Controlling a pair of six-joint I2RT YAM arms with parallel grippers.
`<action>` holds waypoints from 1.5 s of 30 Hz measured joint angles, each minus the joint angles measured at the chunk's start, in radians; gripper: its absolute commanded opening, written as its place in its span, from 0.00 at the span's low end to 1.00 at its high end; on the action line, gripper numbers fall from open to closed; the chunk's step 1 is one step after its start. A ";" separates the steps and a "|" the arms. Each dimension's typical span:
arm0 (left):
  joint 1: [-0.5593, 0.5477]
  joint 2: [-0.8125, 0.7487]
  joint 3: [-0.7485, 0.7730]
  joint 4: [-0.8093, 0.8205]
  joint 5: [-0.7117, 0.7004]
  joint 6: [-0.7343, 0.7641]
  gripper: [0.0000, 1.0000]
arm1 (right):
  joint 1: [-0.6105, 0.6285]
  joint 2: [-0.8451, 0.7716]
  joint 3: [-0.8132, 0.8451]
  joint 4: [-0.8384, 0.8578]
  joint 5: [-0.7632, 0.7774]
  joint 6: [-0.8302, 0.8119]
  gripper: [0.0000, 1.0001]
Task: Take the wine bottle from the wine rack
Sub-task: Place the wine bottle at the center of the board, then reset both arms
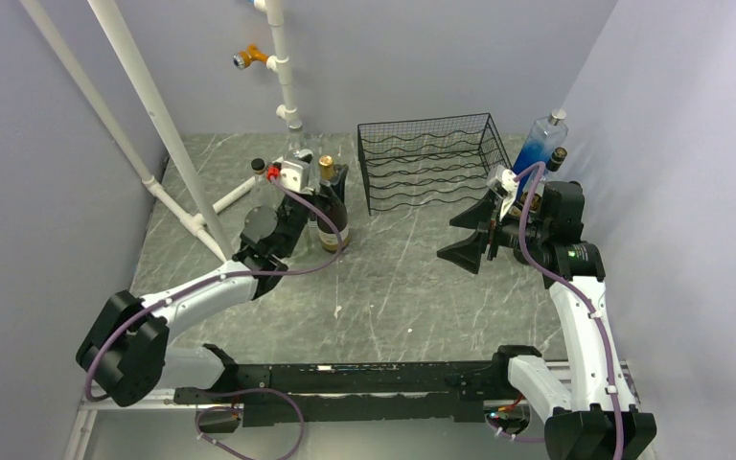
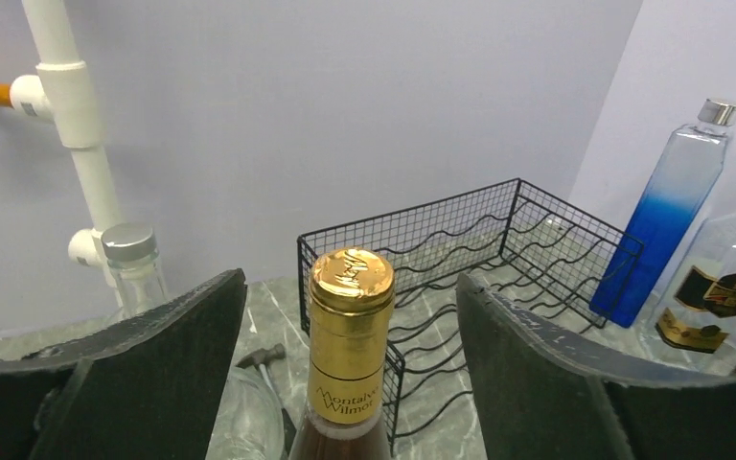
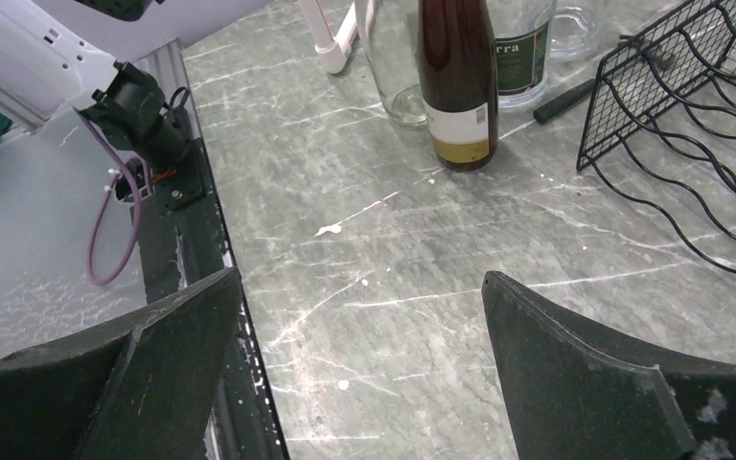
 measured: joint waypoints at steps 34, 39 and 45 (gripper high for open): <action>-0.001 -0.602 0.248 -1.172 0.293 -0.259 0.99 | -0.076 -0.142 -0.035 0.018 0.455 0.061 1.00; -0.001 -0.702 0.214 -1.273 0.316 -0.289 1.00 | -0.090 -0.167 -0.040 0.018 0.463 0.071 1.00; -0.001 -0.774 0.171 -1.389 0.315 -0.293 0.99 | -0.112 -0.208 -0.044 0.026 0.492 0.127 1.00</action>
